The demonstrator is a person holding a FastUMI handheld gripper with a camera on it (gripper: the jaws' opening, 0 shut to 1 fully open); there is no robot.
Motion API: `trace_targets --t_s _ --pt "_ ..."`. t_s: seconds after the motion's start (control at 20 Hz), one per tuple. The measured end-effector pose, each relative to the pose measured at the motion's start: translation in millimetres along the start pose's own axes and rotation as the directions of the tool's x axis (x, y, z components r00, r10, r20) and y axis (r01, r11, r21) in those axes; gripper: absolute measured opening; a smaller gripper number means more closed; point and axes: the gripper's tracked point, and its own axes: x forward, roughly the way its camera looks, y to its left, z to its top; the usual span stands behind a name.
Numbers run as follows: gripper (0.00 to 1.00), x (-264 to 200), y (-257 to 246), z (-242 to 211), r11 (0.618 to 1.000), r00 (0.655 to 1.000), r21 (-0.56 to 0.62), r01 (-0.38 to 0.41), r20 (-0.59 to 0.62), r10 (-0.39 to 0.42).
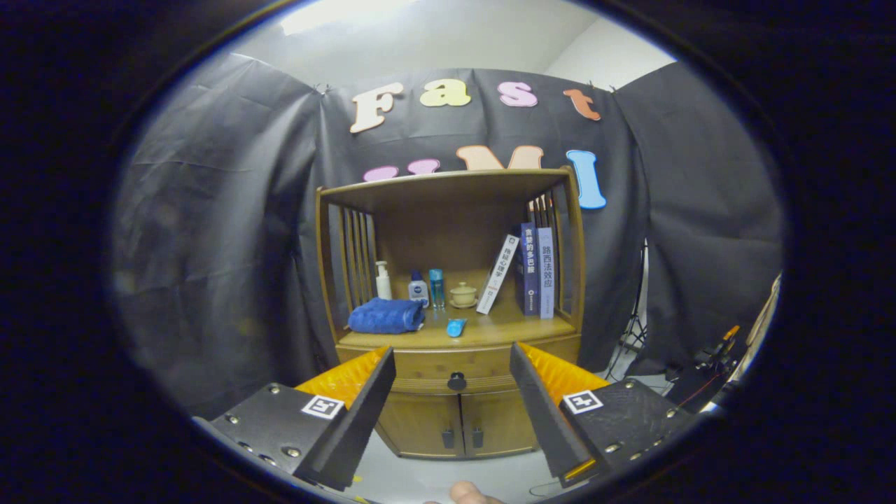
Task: Pull open the drawer, take out the items inside it, and place them on the countertop above the cabinet.
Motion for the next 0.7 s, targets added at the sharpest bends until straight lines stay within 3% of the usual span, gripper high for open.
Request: trace_targets --t_s 0.7 --pt "0.98 -2.1 4.2 -3.2 1.0 1.0 0.012 -0.017 -0.014 0.018"
